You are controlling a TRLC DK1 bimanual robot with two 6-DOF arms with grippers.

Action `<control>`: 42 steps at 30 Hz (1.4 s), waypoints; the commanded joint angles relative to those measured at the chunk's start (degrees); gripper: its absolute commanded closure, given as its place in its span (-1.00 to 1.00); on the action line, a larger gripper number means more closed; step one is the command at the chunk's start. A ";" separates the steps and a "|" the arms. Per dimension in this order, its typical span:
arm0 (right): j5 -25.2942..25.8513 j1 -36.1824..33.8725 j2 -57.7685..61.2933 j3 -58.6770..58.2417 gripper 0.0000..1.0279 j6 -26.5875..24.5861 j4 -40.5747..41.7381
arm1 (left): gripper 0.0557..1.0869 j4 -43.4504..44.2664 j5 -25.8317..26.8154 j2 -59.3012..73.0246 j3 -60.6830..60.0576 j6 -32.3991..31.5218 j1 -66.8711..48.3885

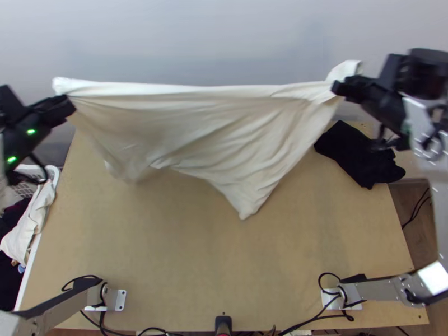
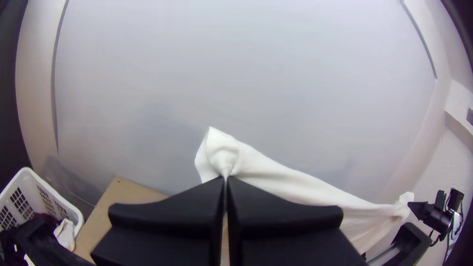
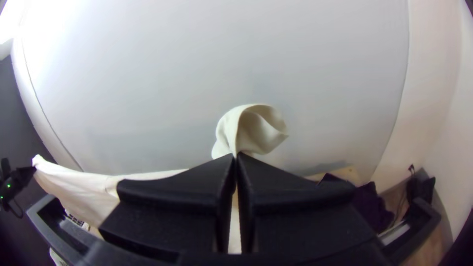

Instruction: Fold the t-shirt

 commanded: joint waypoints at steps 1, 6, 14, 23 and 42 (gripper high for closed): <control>8.05 4.34 -5.60 8.08 0.94 -5.70 -3.13 | 0.92 -3.98 0.33 -5.12 9.17 2.25 -0.79; 10.60 5.48 -10.70 8.26 0.95 -7.46 -6.56 | 0.92 -9.87 0.33 -8.02 15.41 3.13 -3.43; 12.71 5.57 -17.47 10.19 0.95 -12.29 -12.09 | 0.92 -22.62 2.27 -9.08 24.28 2.78 -7.30; 12.35 5.57 -21.69 10.10 0.95 -11.15 -20.80 | 0.92 -30.18 4.99 -11.80 24.72 3.13 -7.21; 8.84 5.74 -17.64 9.40 0.95 -13.52 -10.25 | 0.92 -24.38 5.61 -8.64 21.21 7.17 -5.19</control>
